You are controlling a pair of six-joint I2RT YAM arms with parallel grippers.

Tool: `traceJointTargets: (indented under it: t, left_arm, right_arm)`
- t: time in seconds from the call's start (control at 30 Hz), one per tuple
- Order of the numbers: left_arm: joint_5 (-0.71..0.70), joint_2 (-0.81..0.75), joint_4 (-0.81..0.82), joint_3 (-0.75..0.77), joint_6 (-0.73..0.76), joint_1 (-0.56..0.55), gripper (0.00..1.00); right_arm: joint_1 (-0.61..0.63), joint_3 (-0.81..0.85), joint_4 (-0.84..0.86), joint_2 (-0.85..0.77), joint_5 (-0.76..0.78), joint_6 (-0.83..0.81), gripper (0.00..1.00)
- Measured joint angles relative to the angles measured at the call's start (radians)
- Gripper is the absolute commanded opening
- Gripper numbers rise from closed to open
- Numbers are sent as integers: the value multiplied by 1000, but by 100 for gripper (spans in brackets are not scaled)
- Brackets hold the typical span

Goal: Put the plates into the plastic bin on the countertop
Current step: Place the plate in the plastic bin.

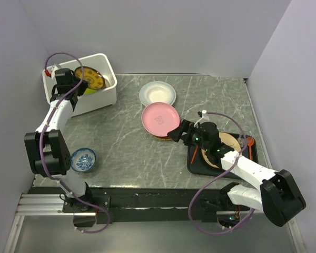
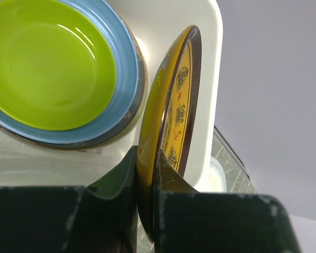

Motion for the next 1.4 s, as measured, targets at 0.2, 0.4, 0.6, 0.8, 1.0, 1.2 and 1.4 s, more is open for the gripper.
traceJointTargets:
  t: [0.2,0.4,0.6,0.8,1.0,1.2,1.4]
  left_arm:
    - [-16,37,1,25,1,17,1]
    - [-20,66,-11,36,0,48,1]
    - [-22,110,-24,94,0,64,1]
    - [-19,154,-26,109,-8,68,1]
    - [8,225,-36,169,-15,80,8]
    - [65,264,-35,170,-23,98,42]
    - [78,285,-30,170,-26,103,79]
  right_arm:
    - [0,0,-10,-2,2,-7,99]
    - [0,6,2,40,-13,-7,99]
    - [0,11,35,103,-43,1,99]
    - [0,27,37,111,-62,0,99]
    - [0,45,42,110,-62,-5,99]
    - [0,45,41,110,-66,-8,99]
    - [0,45,39,108,-65,-14,99]
